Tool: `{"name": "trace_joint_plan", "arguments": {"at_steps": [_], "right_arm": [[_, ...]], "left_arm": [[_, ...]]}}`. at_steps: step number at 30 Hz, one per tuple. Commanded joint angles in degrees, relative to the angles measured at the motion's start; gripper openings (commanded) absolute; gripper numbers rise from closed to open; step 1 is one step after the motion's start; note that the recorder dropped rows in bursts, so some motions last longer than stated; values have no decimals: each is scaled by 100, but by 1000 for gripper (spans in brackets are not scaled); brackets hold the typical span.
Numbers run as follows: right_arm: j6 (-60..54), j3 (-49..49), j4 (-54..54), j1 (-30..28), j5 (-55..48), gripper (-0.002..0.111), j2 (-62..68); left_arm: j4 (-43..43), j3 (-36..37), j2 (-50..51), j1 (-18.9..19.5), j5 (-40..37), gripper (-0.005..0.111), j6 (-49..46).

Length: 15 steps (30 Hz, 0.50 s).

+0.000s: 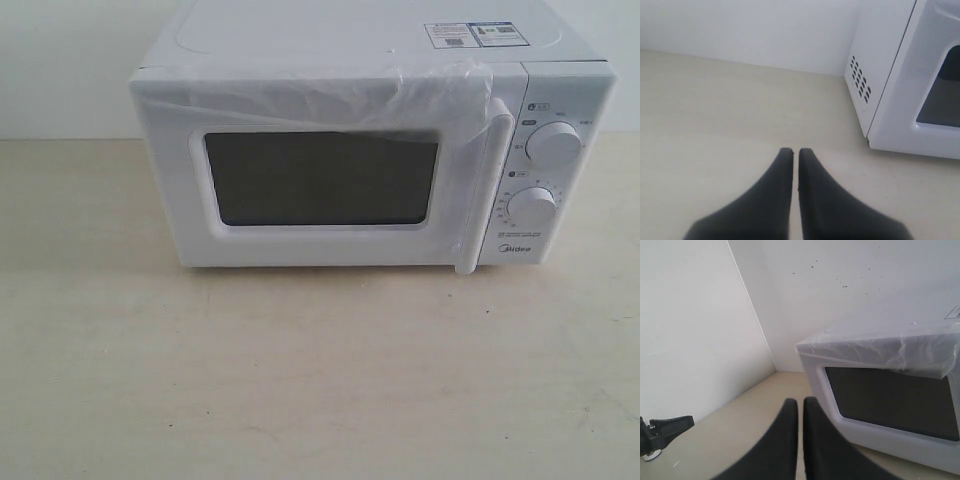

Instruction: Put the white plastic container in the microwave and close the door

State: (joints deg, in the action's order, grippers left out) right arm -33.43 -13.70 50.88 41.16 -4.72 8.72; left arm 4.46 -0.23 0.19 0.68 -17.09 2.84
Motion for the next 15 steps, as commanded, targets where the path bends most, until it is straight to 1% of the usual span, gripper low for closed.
{"name": "trace_joint_plan", "arguments": {"at_steps": [1,15], "right_arm": [[-12,7,-35,7,-1,0,-3],[-96,7,-111,7,0,0,-3]], "left_arm": [[92,23,-19,22,93,4,64],[56,23,-19,22,81,4,64]]}}
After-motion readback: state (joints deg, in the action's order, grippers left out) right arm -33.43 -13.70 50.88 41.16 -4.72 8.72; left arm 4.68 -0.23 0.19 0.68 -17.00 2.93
